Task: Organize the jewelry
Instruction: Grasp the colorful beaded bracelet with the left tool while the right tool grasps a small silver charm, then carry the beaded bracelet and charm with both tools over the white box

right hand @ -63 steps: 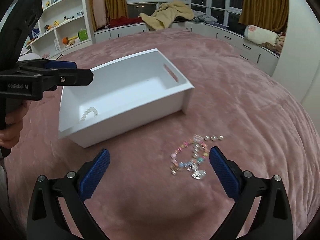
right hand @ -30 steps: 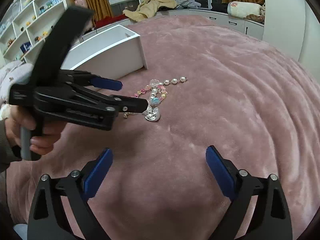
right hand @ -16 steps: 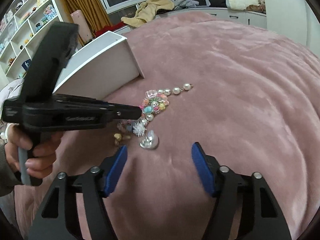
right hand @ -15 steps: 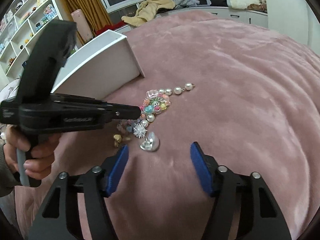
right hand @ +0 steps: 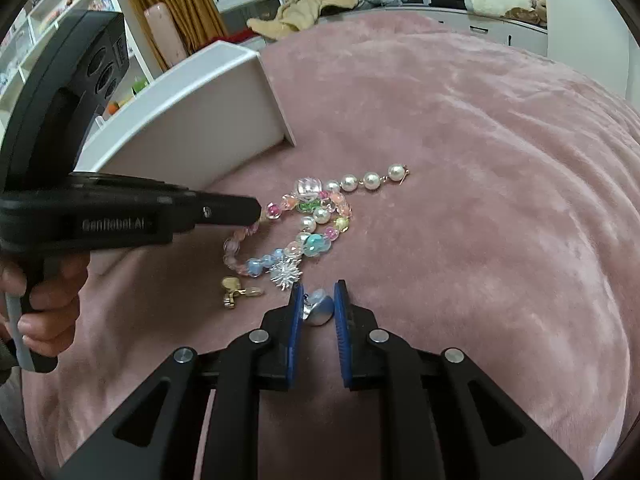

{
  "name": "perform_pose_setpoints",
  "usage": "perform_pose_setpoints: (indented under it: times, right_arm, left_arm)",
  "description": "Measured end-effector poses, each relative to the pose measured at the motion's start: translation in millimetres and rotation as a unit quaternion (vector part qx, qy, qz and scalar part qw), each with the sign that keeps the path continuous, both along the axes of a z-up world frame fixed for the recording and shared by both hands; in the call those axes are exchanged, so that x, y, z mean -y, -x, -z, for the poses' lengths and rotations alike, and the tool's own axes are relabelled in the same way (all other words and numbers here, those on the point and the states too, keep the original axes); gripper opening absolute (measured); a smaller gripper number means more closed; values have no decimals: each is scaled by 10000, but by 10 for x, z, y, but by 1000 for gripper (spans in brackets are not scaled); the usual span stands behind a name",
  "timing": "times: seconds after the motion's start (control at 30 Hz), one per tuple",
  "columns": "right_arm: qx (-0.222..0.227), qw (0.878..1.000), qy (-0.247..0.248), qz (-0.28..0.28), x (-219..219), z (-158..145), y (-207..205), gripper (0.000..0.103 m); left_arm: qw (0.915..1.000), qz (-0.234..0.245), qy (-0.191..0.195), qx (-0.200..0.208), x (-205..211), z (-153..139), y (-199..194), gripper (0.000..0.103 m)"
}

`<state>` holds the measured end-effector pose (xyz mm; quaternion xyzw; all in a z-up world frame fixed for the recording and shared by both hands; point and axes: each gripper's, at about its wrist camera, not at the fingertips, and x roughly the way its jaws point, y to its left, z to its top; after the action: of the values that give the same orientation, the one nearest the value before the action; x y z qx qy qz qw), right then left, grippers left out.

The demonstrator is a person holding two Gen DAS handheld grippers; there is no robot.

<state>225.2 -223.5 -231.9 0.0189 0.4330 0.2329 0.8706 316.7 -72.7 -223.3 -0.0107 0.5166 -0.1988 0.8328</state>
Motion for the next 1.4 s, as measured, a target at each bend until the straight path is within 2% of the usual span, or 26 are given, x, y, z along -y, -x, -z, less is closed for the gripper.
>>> perform_pose_setpoints:
  times: [0.27,0.37,0.47,0.5,0.57,0.63,0.67,0.7,0.93,1.4]
  right_arm:
    - [75,9999,-19,148,87,-116,166,16]
    - [20,9998,-30,200,117,-131,172,16]
    - [30,9997,-51,233,137,-150,224,16]
    - [45,9997,-53,241,136,-157,246,16]
    - [49,9997,-49,247,147,-163,285,16]
    - [61,9996,9,285,173,-172,326,16]
    - [61,9995,8,297,187,-176,343,16]
    - [64,9995,2,318,208,-186,360,16]
    - [122,9988,6,477,355,-250,392,16]
    - [279,9980,189,543,425,-535,560,16]
  left_arm:
    - [9996,91,103,235,-51,-269,52,7]
    - [9999,106,61,88,-28,-192,24,9]
    - [9997,149,-201,8,29,-10,23,35]
    - [9995,163,-287,10,62,50,15,37]
    - [9988,168,-457,-22,119,155,-9,37]
    - [9978,99,-657,-50,147,243,-52,26]
    - [9976,50,-690,-68,137,266,-72,17]
    - [9979,20,-637,-92,118,264,-78,13]
    - [9989,33,-437,163,1,-22,1,12]
    - [9978,58,-55,662,-42,-802,144,13]
